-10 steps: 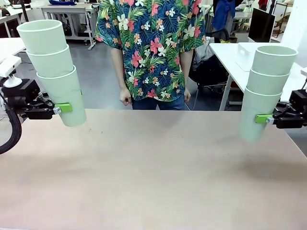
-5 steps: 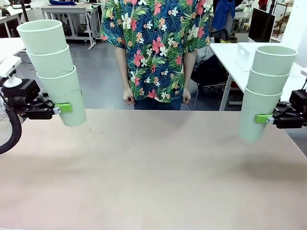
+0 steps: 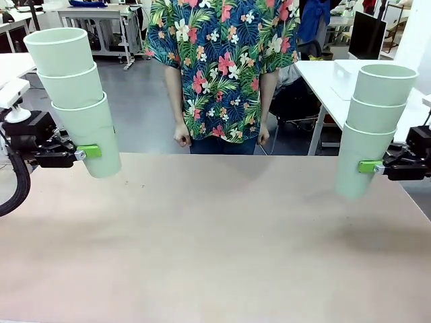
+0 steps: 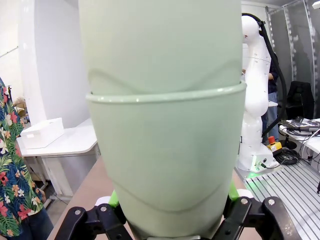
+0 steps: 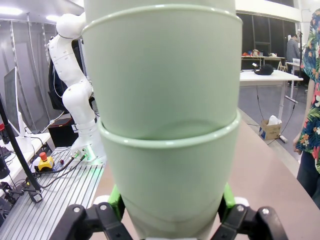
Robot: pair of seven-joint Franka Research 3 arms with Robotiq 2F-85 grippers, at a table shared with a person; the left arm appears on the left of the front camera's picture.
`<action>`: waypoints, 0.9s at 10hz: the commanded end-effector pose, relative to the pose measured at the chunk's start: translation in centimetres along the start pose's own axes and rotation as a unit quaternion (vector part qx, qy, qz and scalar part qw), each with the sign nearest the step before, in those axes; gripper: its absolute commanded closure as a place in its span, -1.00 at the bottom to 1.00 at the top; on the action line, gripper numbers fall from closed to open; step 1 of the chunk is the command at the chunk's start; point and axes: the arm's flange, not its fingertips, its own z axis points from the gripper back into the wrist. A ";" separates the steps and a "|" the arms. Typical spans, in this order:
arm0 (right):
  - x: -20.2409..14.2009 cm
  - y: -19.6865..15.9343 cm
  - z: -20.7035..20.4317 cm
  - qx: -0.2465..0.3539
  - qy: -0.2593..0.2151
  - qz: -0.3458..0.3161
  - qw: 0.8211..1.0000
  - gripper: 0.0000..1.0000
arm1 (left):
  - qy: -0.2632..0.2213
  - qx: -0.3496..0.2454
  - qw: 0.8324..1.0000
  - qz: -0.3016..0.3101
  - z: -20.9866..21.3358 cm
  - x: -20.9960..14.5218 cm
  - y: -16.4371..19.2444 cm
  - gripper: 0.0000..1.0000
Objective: Stack the cups and store them in the basket.
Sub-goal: Place the stack of Reusable plastic cups into the Pantry Basket.
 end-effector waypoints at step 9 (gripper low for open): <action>0.5 -0.1 0.0 0.000 0.001 0.006 1.000 -0.74 | -0.003 -0.001 1.000 -0.005 0.0 0.3 0.0 -0.67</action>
